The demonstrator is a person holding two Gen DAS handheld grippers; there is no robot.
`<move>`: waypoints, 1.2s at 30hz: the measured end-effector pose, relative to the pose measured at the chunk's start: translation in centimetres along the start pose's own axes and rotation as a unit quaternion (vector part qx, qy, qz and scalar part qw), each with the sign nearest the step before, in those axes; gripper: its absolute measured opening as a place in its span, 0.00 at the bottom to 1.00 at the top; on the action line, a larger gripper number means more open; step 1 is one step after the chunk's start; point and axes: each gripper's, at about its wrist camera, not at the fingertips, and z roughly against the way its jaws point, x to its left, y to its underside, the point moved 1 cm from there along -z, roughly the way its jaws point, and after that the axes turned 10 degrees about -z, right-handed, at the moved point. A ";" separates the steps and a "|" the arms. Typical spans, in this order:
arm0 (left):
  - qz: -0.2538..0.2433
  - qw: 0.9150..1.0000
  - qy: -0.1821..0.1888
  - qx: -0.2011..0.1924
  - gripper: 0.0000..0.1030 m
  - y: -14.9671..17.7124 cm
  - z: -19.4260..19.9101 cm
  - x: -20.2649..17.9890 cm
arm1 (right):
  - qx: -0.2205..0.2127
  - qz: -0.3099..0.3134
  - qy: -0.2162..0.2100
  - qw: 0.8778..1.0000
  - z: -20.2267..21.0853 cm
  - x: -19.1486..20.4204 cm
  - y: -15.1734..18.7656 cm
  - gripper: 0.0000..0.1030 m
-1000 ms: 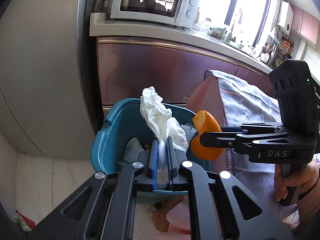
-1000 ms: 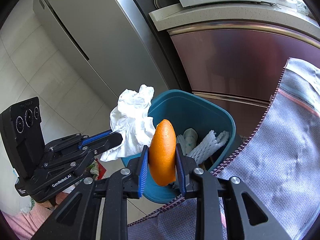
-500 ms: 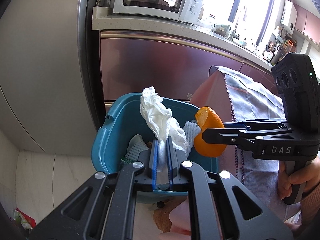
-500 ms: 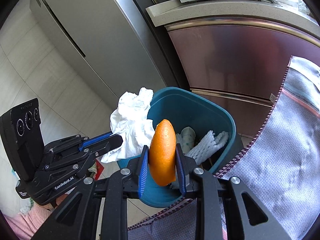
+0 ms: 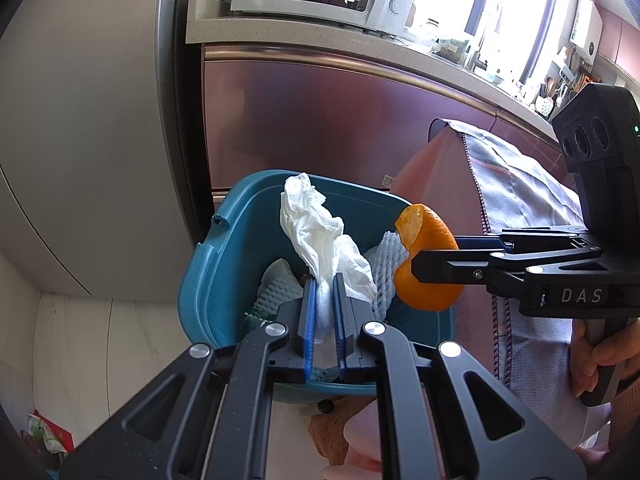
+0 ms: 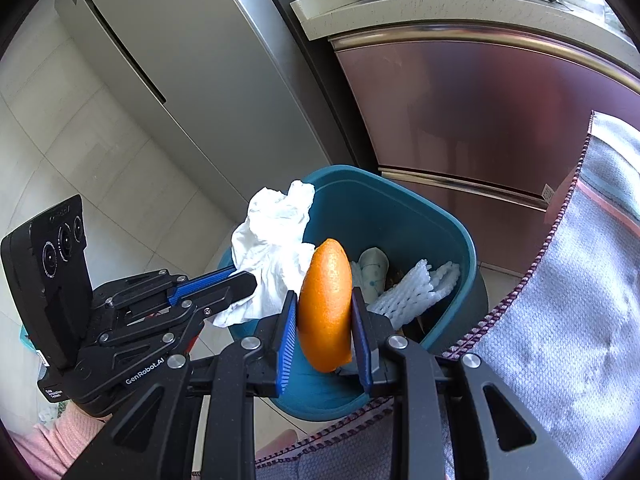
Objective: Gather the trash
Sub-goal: 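Hold the tissue and orange peel above the teal bin opening, then lower the tissue and peel into the teal bin and open both tools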
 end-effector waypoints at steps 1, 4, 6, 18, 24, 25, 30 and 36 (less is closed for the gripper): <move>0.000 1.000 0.000 0.001 0.08 0.0 -0.1 0.0 | 0.001 0.000 0.001 1.000 -0.1 0.0 0.0 0.24; 0.000 1.000 -0.001 0.004 0.08 0.1 -0.5 0.0 | 0.006 0.001 0.004 1.000 -0.5 0.2 -0.2 0.24; 0.000 1.000 -0.001 0.006 0.08 0.2 -0.8 0.0 | 0.010 0.002 0.006 1.000 -0.6 0.3 -0.2 0.25; 0.005 1.000 0.001 0.018 0.09 0.4 -2.0 0.0 | 0.025 0.010 0.017 0.999 -1.5 0.9 -0.8 0.26; 0.005 1.000 0.000 0.021 0.09 0.3 -2.3 -0.1 | 0.030 0.012 0.023 0.999 -1.9 1.0 -0.9 0.27; 0.005 1.000 0.000 0.021 0.09 0.4 -2.3 -0.1 | 0.032 0.014 0.024 0.999 -2.0 1.1 -0.9 0.28; 0.008 1.000 -0.002 0.030 0.10 0.4 -2.6 0.1 | 0.035 0.016 0.030 0.999 -2.4 1.3 -1.0 0.28; 0.009 0.999 0.007 0.039 0.11 0.5 -3.4 0.0 | 0.034 0.016 0.033 0.999 -2.6 1.6 -0.9 0.28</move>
